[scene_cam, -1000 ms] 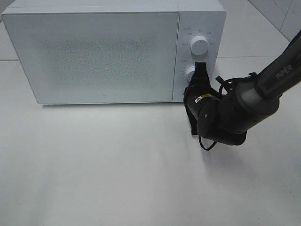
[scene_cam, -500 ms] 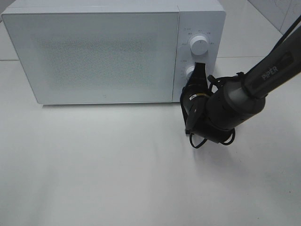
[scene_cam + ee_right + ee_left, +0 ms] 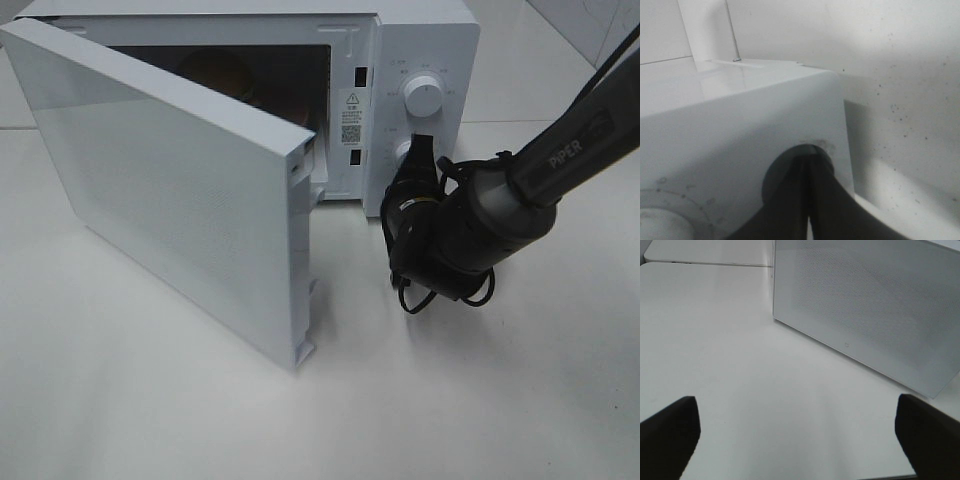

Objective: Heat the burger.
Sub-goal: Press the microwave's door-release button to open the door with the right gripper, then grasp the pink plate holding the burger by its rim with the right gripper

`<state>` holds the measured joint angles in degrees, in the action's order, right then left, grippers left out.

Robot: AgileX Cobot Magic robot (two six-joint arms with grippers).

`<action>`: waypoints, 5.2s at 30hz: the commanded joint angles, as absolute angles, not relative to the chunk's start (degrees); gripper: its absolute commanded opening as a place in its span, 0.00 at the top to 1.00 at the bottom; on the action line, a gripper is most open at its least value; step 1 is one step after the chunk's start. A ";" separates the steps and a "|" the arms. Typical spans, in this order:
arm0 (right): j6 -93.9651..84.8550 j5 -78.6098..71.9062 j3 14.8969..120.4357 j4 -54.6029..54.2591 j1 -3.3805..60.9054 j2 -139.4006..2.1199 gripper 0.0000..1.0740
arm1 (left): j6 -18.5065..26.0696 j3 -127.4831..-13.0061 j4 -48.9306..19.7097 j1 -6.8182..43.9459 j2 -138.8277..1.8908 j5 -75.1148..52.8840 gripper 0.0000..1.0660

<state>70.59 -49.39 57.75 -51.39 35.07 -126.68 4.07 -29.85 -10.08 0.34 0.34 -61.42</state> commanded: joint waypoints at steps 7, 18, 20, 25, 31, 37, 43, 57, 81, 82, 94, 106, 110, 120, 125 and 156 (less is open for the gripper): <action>70.36 -58.50 61.02 -44.06 32.95 -124.39 1.00 | 4.24 -29.79 -10.31 0.40 0.63 -61.31 0.08; 70.47 -50.99 55.46 -40.34 32.95 -121.35 1.00 | 4.24 -29.79 -10.26 0.40 0.63 -61.31 0.08; 70.42 -49.10 54.09 -39.13 32.95 -120.61 1.00 | 4.24 -29.79 -10.26 0.40 0.63 -61.31 0.08; 70.24 -48.24 50.42 -36.44 32.95 -118.77 1.00 | 4.24 -29.79 -10.26 0.40 0.63 -61.31 0.08; 66.69 -48.76 45.26 -34.09 32.95 -114.99 1.00 | 4.24 -29.79 -10.26 0.40 0.63 -61.31 0.08; 62.17 -48.53 40.28 -29.79 32.95 -110.41 1.00 | 4.24 -29.79 -10.26 0.40 0.63 -61.31 0.08; 52.31 -42.97 36.15 -26.01 32.95 -104.34 1.00 | 4.24 -29.79 -10.26 0.40 0.63 -61.31 0.08; 14.67 -21.31 36.04 -25.32 32.95 -94.31 1.00 | 4.24 -29.79 -10.26 0.40 0.63 -61.31 0.08; -18.28 20.05 45.21 -9.80 32.95 -83.48 0.98 | 4.24 -29.79 -10.26 0.40 0.63 -61.31 0.08; -20.97 22.29 46.98 -8.71 32.95 -83.48 0.97 | 4.24 -29.79 -10.26 0.40 0.63 -61.31 0.08; -40.57 32.14 53.80 -1.89 32.95 -83.48 0.97 | 4.24 -29.79 -10.26 0.40 0.63 -61.31 0.08; -55.81 31.86 55.98 13.06 37.18 -83.48 0.90 | 4.24 -29.79 -10.26 0.40 0.63 -61.31 0.08; -59.93 31.74 56.04 14.95 37.18 -83.48 0.86 | 4.24 -29.79 -10.26 0.40 0.63 -61.31 0.08; -61.76 26.18 56.04 17.02 40.16 -83.48 0.47 | 4.24 -29.79 -10.26 0.40 0.63 -61.31 0.08; -59.64 24.06 56.32 17.02 40.97 -84.97 0.15 | 4.24 -29.79 -10.26 0.40 0.63 -61.31 0.08; -54.20 23.43 79.58 22.63 42.34 -110.52 0.19 | 4.24 -29.79 -10.26 0.40 0.63 -61.31 0.08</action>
